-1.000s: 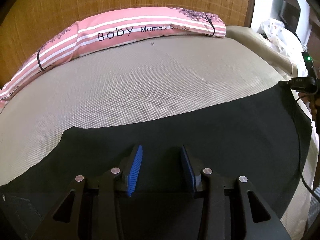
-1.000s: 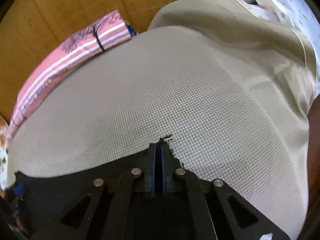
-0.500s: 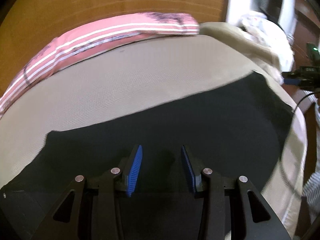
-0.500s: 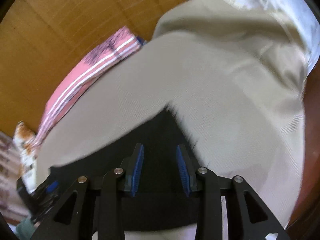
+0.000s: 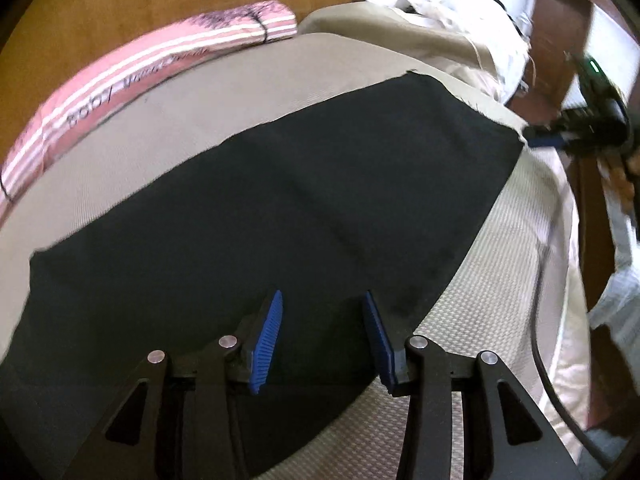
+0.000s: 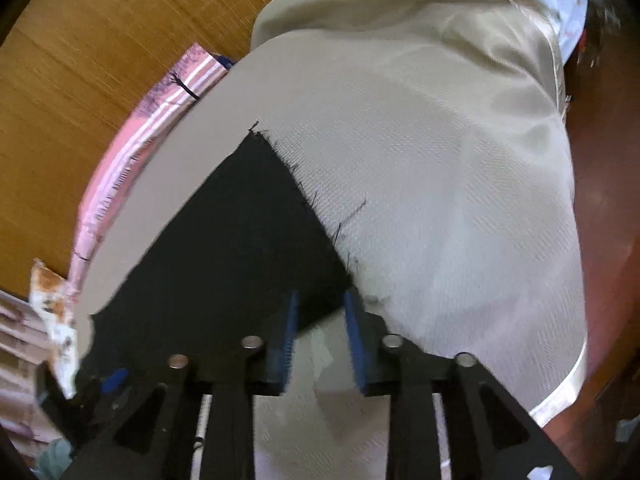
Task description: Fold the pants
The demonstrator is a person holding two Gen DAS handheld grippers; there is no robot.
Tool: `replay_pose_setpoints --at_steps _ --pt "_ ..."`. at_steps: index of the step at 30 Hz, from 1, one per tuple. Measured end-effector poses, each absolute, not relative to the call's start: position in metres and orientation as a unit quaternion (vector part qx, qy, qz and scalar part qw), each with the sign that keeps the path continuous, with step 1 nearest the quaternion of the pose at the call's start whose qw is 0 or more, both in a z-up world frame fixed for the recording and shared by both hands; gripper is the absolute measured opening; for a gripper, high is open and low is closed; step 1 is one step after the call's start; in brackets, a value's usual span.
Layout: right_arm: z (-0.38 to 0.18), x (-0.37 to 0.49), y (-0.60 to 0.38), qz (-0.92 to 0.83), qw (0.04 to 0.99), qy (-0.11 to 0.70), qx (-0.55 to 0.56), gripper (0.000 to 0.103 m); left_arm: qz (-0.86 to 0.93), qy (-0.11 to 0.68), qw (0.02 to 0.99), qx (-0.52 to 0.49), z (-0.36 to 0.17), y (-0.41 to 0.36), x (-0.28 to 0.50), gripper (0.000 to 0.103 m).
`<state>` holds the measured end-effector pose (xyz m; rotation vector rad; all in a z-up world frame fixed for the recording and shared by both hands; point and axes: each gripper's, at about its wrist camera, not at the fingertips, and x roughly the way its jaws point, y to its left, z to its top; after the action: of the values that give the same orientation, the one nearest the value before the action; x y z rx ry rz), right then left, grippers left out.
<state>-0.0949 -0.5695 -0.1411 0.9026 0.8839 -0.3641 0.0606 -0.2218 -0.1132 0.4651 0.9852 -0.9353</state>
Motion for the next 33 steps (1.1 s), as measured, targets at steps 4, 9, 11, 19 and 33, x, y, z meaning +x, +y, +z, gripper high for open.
replay_pose_setpoints --at_steps 4,9,11,19,33 --pt "-0.151 -0.103 -0.569 -0.149 0.788 0.396 0.447 0.029 -0.43 0.456 0.752 0.203 -0.111 -0.222 0.058 0.044" --pt "-0.163 -0.099 -0.57 -0.144 0.787 0.373 0.47 0.029 -0.425 0.46 0.754 0.2 -0.114 -0.22 0.058 0.045" --pt "-0.167 -0.095 -0.574 -0.143 0.787 0.355 0.484 0.029 -0.423 0.462 0.755 0.194 -0.116 -0.219 0.06 0.047" --pt "-0.172 -0.081 -0.583 -0.162 0.783 0.339 0.496 0.009 -0.425 0.458 0.758 0.189 -0.117 -0.219 0.062 0.049" --pt "-0.075 0.023 -0.481 -0.023 0.841 0.343 0.417 0.009 -0.317 0.47 0.824 -0.018 -0.053 -0.096 0.137 0.05"
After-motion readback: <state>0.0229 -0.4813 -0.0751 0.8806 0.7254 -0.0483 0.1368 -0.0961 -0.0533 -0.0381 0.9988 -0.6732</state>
